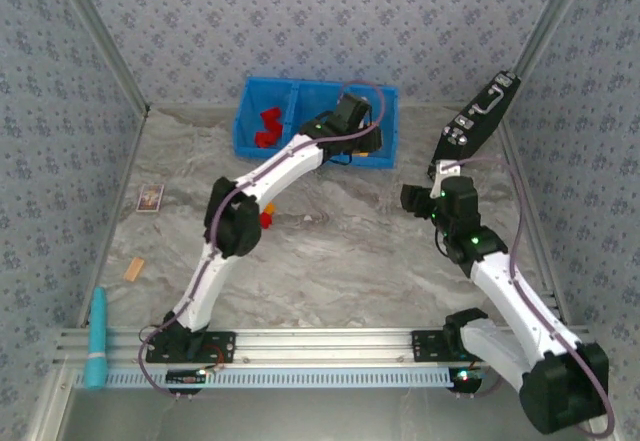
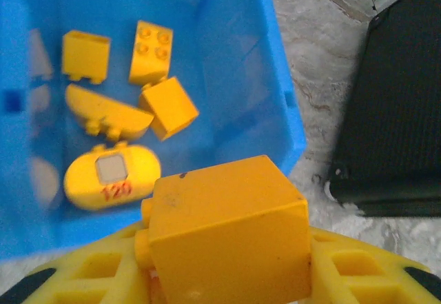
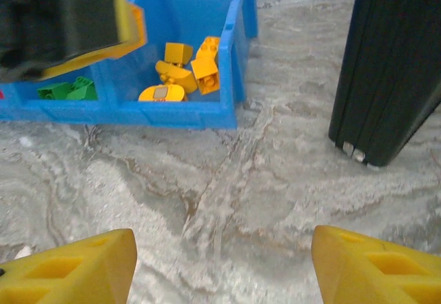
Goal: Sort the legos into containers by color
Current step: Place the lego in the container.
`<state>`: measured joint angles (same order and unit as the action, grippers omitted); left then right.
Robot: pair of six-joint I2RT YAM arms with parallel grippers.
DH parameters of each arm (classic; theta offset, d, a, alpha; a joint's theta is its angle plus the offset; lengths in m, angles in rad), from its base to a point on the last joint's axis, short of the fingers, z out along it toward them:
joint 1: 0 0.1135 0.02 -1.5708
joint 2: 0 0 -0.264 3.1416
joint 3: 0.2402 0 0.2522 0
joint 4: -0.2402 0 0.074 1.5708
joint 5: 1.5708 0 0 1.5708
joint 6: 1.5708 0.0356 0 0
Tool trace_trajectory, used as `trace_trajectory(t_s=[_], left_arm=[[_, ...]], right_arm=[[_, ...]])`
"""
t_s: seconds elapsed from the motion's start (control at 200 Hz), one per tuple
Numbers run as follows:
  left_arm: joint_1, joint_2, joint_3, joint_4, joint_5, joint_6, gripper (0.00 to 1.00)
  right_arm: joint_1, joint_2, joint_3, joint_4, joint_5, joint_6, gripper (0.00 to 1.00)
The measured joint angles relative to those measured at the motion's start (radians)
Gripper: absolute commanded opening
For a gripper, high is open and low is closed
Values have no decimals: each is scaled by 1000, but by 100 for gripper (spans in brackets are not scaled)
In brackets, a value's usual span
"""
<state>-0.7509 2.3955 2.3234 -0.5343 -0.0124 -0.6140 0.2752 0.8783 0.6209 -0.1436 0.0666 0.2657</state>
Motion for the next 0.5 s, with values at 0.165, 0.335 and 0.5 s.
trace_trajectory(t_s=[0.165,0.335,0.5], left_arm=[[6,185,257,-72,0,4,52],[21,211,303,-106,3,7,58],[33,208,311,-102,27,42,64]], right_arm=[[2,-120,-35,-98,-13,43,69],[2,-163,-68,-149,-23,72,69],[2,-144,-82,-169,-31,83,67]])
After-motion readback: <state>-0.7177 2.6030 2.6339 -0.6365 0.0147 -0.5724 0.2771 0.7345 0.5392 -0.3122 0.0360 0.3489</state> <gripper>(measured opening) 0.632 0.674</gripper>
